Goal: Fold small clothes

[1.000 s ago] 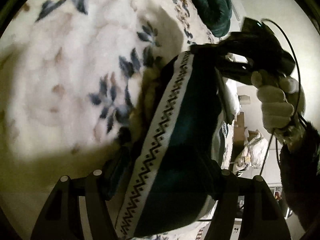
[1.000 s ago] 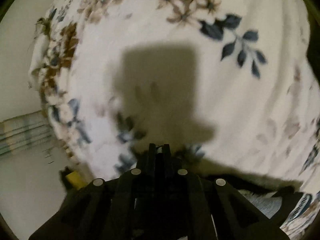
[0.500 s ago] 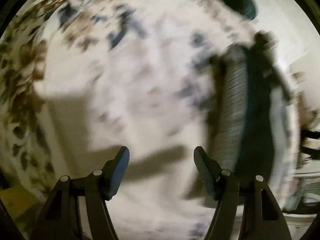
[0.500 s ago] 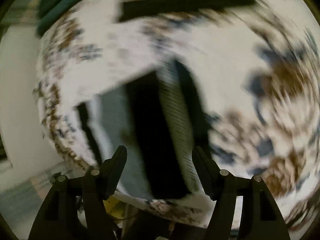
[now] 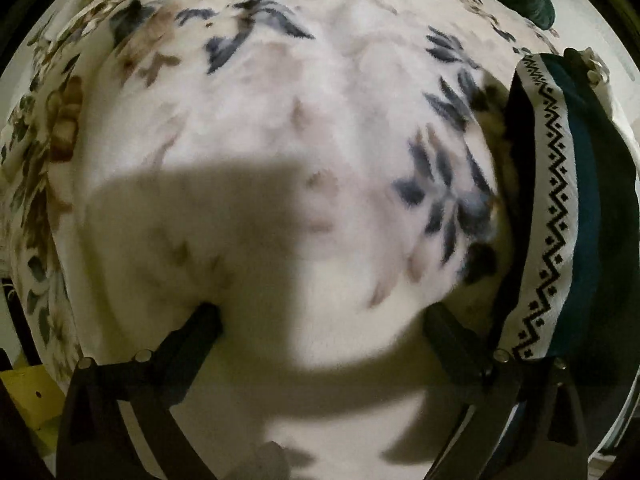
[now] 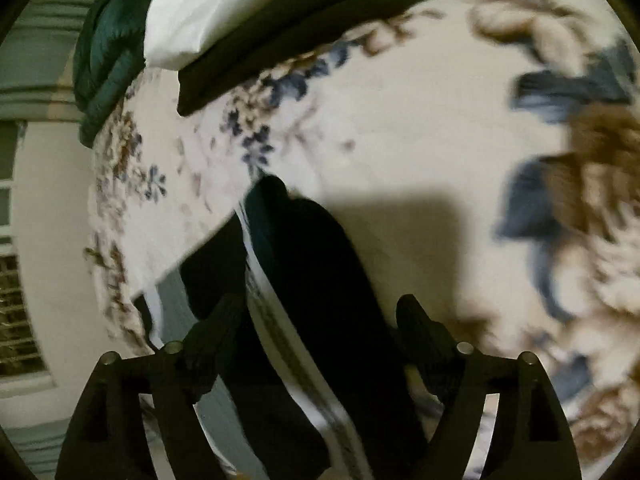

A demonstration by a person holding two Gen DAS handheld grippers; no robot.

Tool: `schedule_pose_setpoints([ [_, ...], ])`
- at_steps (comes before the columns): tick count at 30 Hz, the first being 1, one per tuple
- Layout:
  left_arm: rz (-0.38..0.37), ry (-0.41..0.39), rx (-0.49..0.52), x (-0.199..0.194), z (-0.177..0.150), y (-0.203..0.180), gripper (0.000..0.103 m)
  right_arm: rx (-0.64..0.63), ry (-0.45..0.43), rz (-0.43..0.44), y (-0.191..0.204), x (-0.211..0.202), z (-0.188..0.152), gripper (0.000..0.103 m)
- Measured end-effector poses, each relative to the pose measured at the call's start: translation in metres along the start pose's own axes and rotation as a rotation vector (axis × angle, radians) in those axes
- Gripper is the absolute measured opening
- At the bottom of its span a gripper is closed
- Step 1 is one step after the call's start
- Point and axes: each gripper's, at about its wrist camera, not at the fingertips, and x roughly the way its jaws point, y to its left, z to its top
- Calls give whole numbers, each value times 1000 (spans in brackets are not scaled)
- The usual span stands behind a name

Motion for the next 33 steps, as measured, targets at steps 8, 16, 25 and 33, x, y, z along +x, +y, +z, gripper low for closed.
schedule_pose_setpoints([
  [8, -20, 21, -35, -29, 21, 16, 103, -3, -115, -119, 29, -3, 9, 12],
  [16, -22, -57, -41, -82, 13, 14, 103, 135, 19, -71, -30, -36, -54, 70],
  [25, -31, -11, -16, -80, -17, -5, 103, 420, 128, 87, -81, 9, -134, 16],
  [33, -60, -14, 12, -87, -16, -15, 103, 390, -11, -6, -58, -33, -163, 11],
])
